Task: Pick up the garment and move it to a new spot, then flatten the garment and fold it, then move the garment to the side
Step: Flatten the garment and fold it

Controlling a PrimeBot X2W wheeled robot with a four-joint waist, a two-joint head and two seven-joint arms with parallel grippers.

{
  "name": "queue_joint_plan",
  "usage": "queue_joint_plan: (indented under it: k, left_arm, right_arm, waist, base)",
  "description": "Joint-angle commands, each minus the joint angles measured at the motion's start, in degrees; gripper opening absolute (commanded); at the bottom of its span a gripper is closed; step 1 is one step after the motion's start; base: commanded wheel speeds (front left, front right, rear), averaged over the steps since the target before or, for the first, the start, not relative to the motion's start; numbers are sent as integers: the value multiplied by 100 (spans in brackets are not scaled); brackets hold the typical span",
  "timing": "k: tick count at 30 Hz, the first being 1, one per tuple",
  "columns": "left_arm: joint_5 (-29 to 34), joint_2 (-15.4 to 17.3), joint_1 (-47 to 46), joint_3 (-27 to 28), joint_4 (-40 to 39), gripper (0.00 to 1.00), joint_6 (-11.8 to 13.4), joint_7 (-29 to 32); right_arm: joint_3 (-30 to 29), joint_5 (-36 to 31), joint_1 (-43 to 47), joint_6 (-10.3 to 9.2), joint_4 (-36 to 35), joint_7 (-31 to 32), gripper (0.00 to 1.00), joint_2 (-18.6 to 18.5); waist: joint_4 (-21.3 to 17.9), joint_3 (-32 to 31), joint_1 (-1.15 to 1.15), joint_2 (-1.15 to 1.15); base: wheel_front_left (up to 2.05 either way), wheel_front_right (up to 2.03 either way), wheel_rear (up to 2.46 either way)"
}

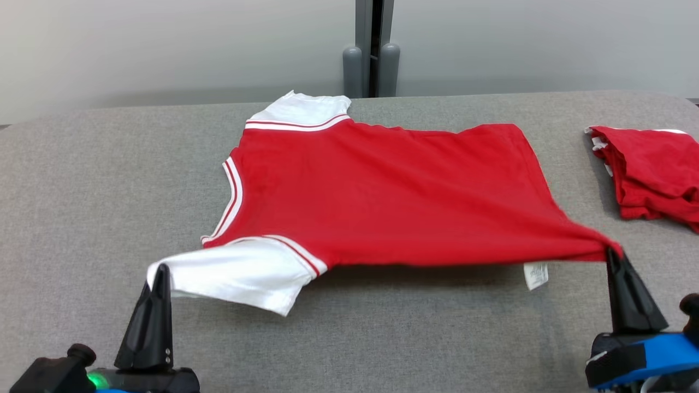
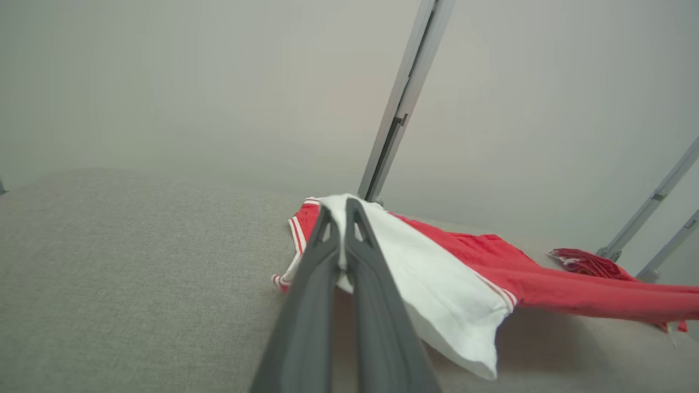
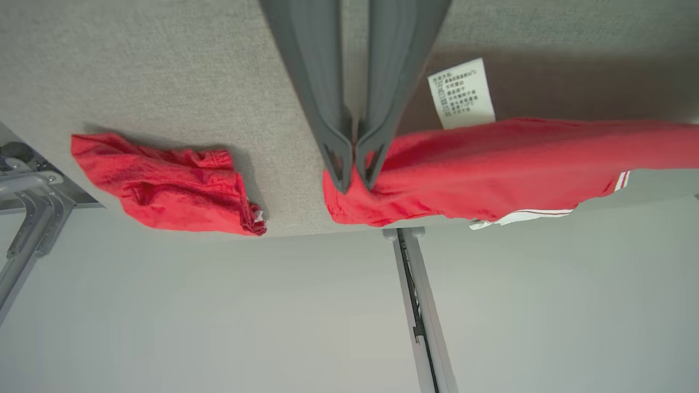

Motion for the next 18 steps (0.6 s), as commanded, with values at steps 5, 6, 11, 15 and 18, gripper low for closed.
queue_joint_plan:
  k: [5, 6, 11, 15, 18]
  left_arm:
    - [-71, 3, 15, -145, 103, 0, -27, 201]
    - [-101, -2, -43, -171, 196, 0, -59, 249]
    - [-199, -116, -524, -333, 853, 0, -252, 301]
    - [-183, -207, -1057, -392, 1309, 0, -404, 188]
    - [-120, -272, -1504, -400, 1594, 0, -501, 23]
  right_arm:
    - [141, 117, 176, 0, 87, 273, 0, 14]
    - [190, 31, 118, 0, 171, 331, 0, 14]
    - [338, -37, -244, 0, 801, 556, 0, 9]
    - [364, -113, -566, 0, 1210, 613, 0, 10]
    - [362, -103, -828, 0, 1384, 531, 0, 10]
  waist:
    - [40, 72, 3, 0]
    - [45, 106, 3, 0]
    - [96, 320, 3, 0]
    - [122, 526, 3, 0]
    - [116, 671, 3, 0]
  base:
    - [0, 0, 0]
    - [0, 0, 0]
    - [0, 0, 0]
    - [0, 0, 0]
    - [0, 0, 0]
